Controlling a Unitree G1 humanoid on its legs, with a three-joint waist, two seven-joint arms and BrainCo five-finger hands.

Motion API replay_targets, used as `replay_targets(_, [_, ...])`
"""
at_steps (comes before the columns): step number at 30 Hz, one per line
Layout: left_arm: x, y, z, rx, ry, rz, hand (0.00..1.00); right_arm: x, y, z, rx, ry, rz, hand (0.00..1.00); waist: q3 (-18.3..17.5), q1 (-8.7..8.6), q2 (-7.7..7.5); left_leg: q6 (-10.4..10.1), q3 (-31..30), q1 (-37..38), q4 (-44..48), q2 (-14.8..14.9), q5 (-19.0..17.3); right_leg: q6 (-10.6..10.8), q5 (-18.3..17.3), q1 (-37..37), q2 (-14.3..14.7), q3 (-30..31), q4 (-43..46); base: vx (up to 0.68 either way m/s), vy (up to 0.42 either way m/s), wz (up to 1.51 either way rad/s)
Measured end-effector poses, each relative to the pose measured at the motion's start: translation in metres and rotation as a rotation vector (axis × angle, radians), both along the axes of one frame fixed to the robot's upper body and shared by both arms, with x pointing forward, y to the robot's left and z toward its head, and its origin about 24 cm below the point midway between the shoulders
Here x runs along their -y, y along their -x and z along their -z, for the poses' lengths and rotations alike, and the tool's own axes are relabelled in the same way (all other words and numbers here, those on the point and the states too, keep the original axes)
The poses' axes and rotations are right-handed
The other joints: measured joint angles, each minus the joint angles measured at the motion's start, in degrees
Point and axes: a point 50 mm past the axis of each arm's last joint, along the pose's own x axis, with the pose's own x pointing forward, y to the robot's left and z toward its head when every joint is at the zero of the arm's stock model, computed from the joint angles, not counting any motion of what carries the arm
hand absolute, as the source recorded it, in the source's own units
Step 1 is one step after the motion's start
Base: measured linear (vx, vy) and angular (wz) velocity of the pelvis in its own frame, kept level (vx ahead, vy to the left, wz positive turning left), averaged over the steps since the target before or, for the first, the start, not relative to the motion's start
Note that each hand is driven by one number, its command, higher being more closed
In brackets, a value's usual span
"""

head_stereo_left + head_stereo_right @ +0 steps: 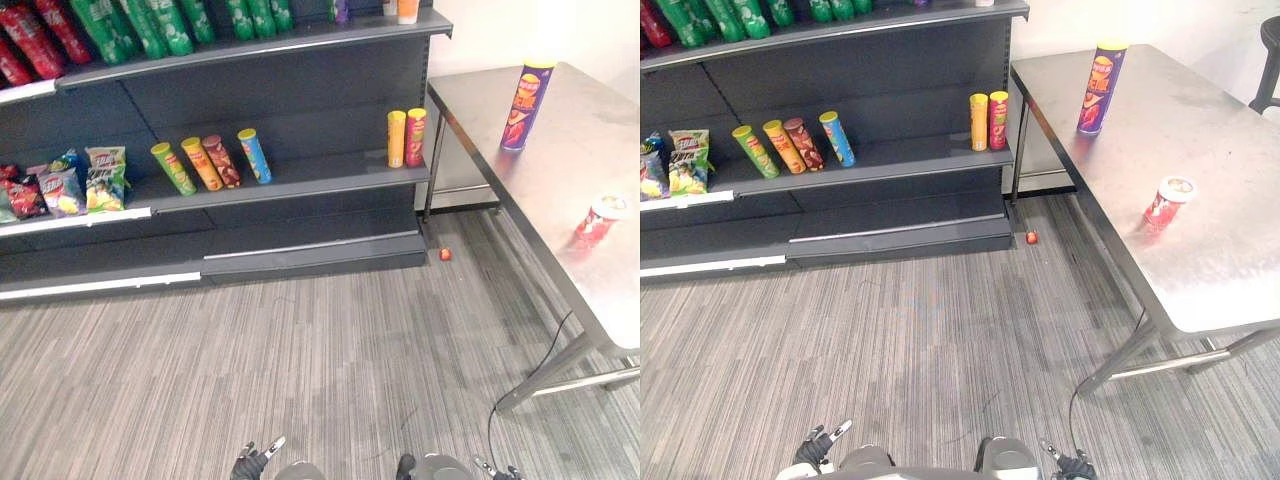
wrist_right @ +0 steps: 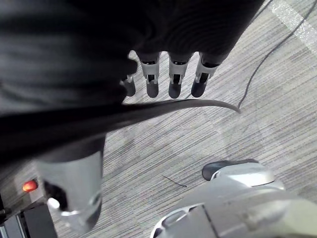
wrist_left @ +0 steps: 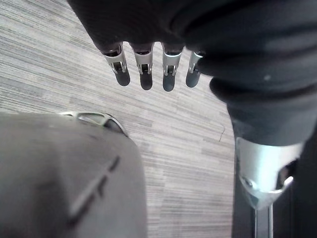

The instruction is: Put the gum and the chips on the shelf.

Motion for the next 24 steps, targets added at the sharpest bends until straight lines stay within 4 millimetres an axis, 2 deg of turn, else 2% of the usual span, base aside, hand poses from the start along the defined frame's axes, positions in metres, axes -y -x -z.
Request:
replay_targets(1, [-0.001, 0.001, 0.000, -0.004, -0.003, -0.002, 0.00, 0.000, -0.001, 0.000, 0.002, -0.002, 0.001, 0.00, 0.0, 0.05, -0.09, -0.1, -0.5, -1.1, -3.6, -0.6, -0.3, 0.5, 0.0, 0.9, -0.1, 0.8, -0.8, 0.34, 0.052, -0.68])
replay_targets(2, [-0.002, 0.004, 0.001, -0.015, -0.011, -0.005, 0.00, -0.002, -0.004, 0.000, 0.008, -0.006, 0.000, 0.00, 0.0, 0.23, -0.69, -0.7, -2.8, -2.7, -16.3, -3.0, -0.1, 1.9, -0.3, 2.3, -1.1, 2.6, -2.2, 0.33, 0.109, -0.72])
replay_targets(4, [-0.003, 0.005, 0.001, -0.020, -0.019, -0.007, 0.00, -0.004, -0.003, 0.000, 0.008, -0.011, -0.002, 0.00, -0.3, 0.82, -1.37, -2.2, -7.7, -3.5, -31.0, -6.4, 1.7, 3.4, -1.5, 2.9, -2.5, 4.9, -2.5, 0.34, 0.159, -0.68])
replay_targets(5, [-0.003, 0.006, 0.001, -0.023, -0.026, -0.012, 0.00, -0.005, -0.001, 0.001, 0.000, -0.010, -0.008, 0.00, -0.2, 1.01, -1.56, -3.1, -12.0, -4.0, -40.4, -8.0, 4.5, 4.6, -2.8, 3.9, -3.4, 6.3, -2.5, 0.39, 0.240, -0.58])
replay_targets(6, [-0.003, 0.008, 0.001, -0.030, -0.029, -0.008, 0.00, -0.004, 0.002, 0.001, -0.007, -0.001, -0.014, 0.00, -0.3, 0.91, -1.45, -4.0, -14.9, -5.6, -45.4, -8.4, 5.7, 5.8, -4.2, 5.0, -3.8, 7.6, -2.5, 0.42, 0.274, -0.55])
replay_targets(7, [-0.003, 0.008, 0.001, -0.032, -0.032, -0.003, 0.00, -0.004, 0.003, 0.001, -0.011, 0.004, -0.018, 0.00, -0.3, 0.96, -1.41, -4.1, -16.0, -6.6, -46.0, -8.3, 5.8, 6.6, -4.8, 5.5, -4.1, 8.1, -2.5, 0.46, 0.347, -0.56])
replay_targets(8, [-0.002, 0.012, 0.002, -0.049, -0.033, 0.010, 0.00, -0.005, 0.006, 0.001, -0.018, 0.010, -0.018, 0.00, -0.3, 0.99, -1.42, -4.0, -15.8, -8.6, -45.9, -7.9, 5.9, 8.3, -6.0, 7.0, -4.8, 9.3, -2.4, 0.52, 0.431, -0.68])
replay_targets(9, [-0.001, 0.019, 0.004, -0.072, -0.028, 0.006, 0.00, -0.004, 0.012, 0.002, -0.032, 0.012, -0.019, 0.00, -0.5, 1.09, -1.42, -2.7, -15.5, -9.4, -45.1, -7.9, 8.0, 10.0, -7.6, 8.6, -5.7, 10.9, -2.2, 0.66, 0.563, -1.07])
replay_targets(10, [-0.007, 0.031, 0.005, -0.102, -0.042, -0.006, 0.00, -0.009, 0.014, 0.004, -0.043, -0.001, -0.022, 0.00, -1.9, 1.90, -2.61, -2.1, -13.8, -9.4, -41.2, -8.8, 13.5, 11.1, -8.6, 9.1, -8.4, 13.3, -2.0, 0.58, 0.479, -1.09])
replay_targets(11, [-0.011, 0.035, 0.004, -0.112, -0.052, -0.009, 0.00, -0.013, 0.016, 0.005, -0.053, -0.012, -0.020, 0.00, -3.2, 2.46, -3.51, -1.8, -12.5, -9.8, -39.7, -9.3, 14.1, 11.2, -8.3, 8.5, -9.6, 14.6, -1.5, 0.61, 0.441, -1.17])
replay_targets(12, [-0.020, 0.039, 0.003, -0.121, -0.075, -0.008, 0.00, -0.023, 0.019, 0.008, -0.067, -0.042, -0.024, 0.00, -5.2, 2.44, -6.19, -0.4, -9.9, -9.8, -37.8, -10.7, 11.6, 11.0, -6.5, 6.5, -12.2, 15.6, 0.6, 0.49, 0.312, -0.76])
replay_targets(13, [-0.023, 0.039, 0.002, -0.125, -0.084, -0.006, 0.00, -0.027, 0.020, 0.009, -0.070, -0.052, -0.023, 0.00, -5.7, 2.34, -7.05, 0.2, -9.0, -9.3, -37.1, -11.5, 10.5, 11.3, -5.1, 5.2, -13.3, 15.8, 2.5, 0.57, 0.379, -0.65])
replay_targets(14, [-0.025, 0.039, 0.002, -0.128, -0.088, -0.004, 0.00, -0.030, 0.023, 0.009, -0.078, -0.059, -0.019, 0.00, -6.0, 2.39, -7.50, 1.6, -7.7, -8.3, -35.5, -12.4, 9.1, 10.9, -3.5, 3.7, -14.3, 17.2, 6.0, 0.52, 0.370, -0.51])
replay_targets(15, [-0.026, 0.040, 0.002, -0.133, -0.090, -0.005, 0.00, -0.030, 0.025, 0.010, -0.082, -0.062, -0.009, 0.00, -6.3, 2.38, -7.87, 4.0, -5.8, -6.4, -34.3, -13.0, 6.7, 9.9, -1.2, 1.8, -15.5, 19.5, 11.7, 0.58, 0.424, -0.53])
replay_targets(16, [-0.025, 0.039, 0.002, -0.130, -0.089, -0.002, 0.00, -0.029, 0.025, 0.010, -0.082, -0.062, -0.003, 0.00, -6.4, 2.08, -8.01, 4.8, -4.9, -4.2, -33.6, -14.5, 4.5, 9.5, 2.7, -1.0, -16.7, 20.3, 19.3, 0.46, 0.343, -0.42])
replay_targets(17, [-0.024, 0.037, 0.002, -0.126, -0.086, -0.001, 0.00, -0.029, 0.025, 0.009, -0.081, -0.061, 0.004, 0.00, -6.3, 2.09, -7.67, 5.1, -4.6, -2.9, -33.7, -14.8, 3.5, 8.9, 5.4, -3.0, -17.2, 20.4, 23.5, 0.49, 0.370, -0.21])
replay_targets(18, [-0.022, 0.033, 0.002, -0.116, -0.080, 0.004, 0.00, -0.025, 0.026, 0.009, -0.078, -0.054, 0.019, 0.00, -6.0, 1.88, -6.59, 6.4, -3.6, 0.3, -34.8, -15.6, 1.8, 7.9, 12.7, -6.4, -18.2, 20.2, 31.4, 0.38, 0.297, -0.15])
replay_targets(19, [-0.021, 0.032, 0.002, -0.112, -0.079, 0.007, 0.00, -0.024, 0.025, 0.008, -0.072, -0.053, 0.029, 0.00, -5.8, 1.36, -6.09, 7.4, -2.5, 3.9, -37.0, -16.6, 0.9, 7.7, 14.4, -9.3, -19.4, 19.3, 39.2, 0.44, 0.317, -0.10])
replay_targets(21, [-0.020, 0.032, 0.002, -0.113, -0.077, 0.014, 0.00, -0.022, 0.020, 0.007, -0.048, -0.046, 0.031, 0.00, -5.5, 0.55, -5.49, 7.6, -1.8, 8.8, -40.3, -16.9, 0.8, 5.7, 12.5, -12.7, -19.8, 14.4, 47.6, 0.30, 0.192, -0.12])
replay_targets(22, [-0.019, 0.027, 0.002, -0.103, -0.076, 0.027, 0.00, -0.021, 0.018, 0.006, -0.035, -0.040, 0.031, 0.00, -5.4, 0.29, -5.09, 7.6, -1.7, 11.5, -42.4, -16.9, 0.8, 5.4, 9.8, -14.4, -19.9, 10.4, 51.0, 0.33, 0.165, -0.14])
replay_targets(23, [-0.018, 0.025, 0.002, -0.101, -0.079, 0.054, 0.00, -0.021, 0.015, 0.005, -0.021, -0.035, 0.029, 0.00, -5.3, -0.44, -4.88, 7.6, -1.5, 14.3, -44.6, -16.7, 0.8, 4.8, 5.0, -16.3, -20.3, 4.3, 53.1, 0.38, 0.137, -0.16])
replay_targets(24, [-0.017, 0.020, 0.001, -0.089, -0.081, 0.074, 0.00, -0.020, 0.011, 0.003, -0.005, -0.030, 0.028, 0.00, -5.2, -0.62, -4.81, 7.6, -0.6, 16.1, -45.5, -16.5, 0.8, 4.9, 0.8, -17.9, -19.9, -0.9, 51.5, 0.30, 0.054, -0.16])
